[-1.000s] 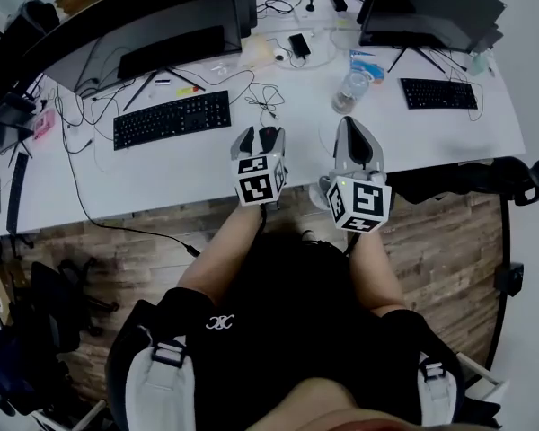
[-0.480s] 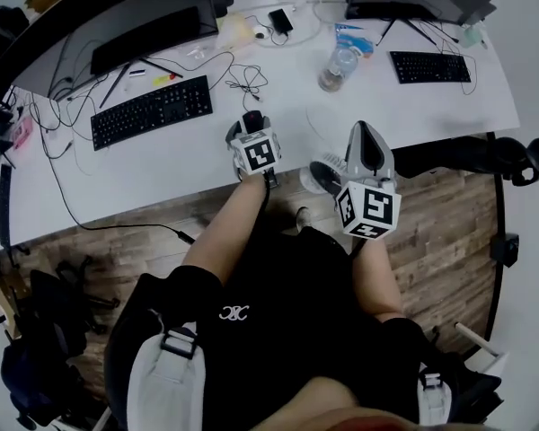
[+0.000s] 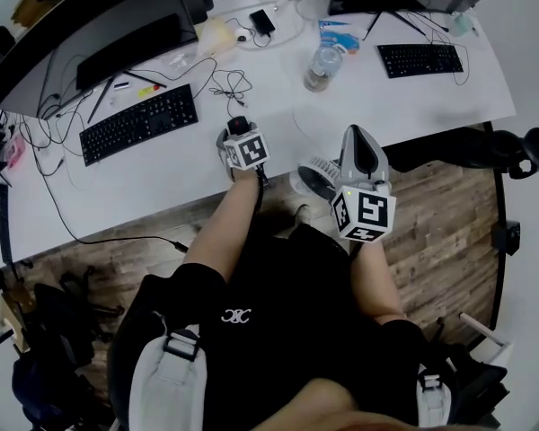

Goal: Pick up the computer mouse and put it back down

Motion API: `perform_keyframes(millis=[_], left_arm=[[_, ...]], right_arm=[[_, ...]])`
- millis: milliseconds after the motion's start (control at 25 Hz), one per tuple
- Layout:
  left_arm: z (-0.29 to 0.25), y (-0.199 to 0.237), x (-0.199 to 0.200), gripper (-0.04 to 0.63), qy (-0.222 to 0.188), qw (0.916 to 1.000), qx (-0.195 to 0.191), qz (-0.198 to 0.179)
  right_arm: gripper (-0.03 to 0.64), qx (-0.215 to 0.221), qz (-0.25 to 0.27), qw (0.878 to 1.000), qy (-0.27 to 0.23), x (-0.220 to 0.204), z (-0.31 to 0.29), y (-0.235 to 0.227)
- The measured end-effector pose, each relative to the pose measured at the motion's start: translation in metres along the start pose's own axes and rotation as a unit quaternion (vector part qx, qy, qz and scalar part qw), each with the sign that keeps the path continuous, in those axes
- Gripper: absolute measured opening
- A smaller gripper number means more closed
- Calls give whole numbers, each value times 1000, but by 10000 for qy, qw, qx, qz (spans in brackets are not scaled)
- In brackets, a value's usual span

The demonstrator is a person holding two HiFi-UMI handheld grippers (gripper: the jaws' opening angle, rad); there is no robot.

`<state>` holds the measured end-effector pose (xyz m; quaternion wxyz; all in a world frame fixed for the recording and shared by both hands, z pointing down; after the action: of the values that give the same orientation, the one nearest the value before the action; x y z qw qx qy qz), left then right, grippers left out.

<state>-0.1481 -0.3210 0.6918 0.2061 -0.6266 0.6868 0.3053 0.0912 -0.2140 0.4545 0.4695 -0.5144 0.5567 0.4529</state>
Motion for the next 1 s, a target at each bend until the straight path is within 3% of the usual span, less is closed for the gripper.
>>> perform_keyframes(millis=[320, 560, 720, 1000], left_arm=[[-11, 5, -8, 325, -13, 9994, 326, -68], [-4, 6, -5, 325, 60, 9997, 133, -218], [12, 0, 2, 325, -162, 9986, -193, -466], [47, 4, 16, 325, -533, 9949, -299, -808]], right_arm=[[-2, 5, 19, 10000, -36, -1, 0, -16], [-2, -4, -31, 9999, -101, 2, 4, -25], [-2, 74, -52, 9999, -121, 3, 4, -22], [-2, 346, -177, 9990, -200, 2, -1, -2]])
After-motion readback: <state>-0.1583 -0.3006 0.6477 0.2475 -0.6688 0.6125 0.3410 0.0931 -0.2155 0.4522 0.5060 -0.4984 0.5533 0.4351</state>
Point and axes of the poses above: the fingertips, and each gripper's own axes: z backward along the fingers, y to its left, x out of its top, the point moved 7 cm from there along z, backward along the fingers, and after that the axes turned 3 degrees about -x, right-handed, at the moved point
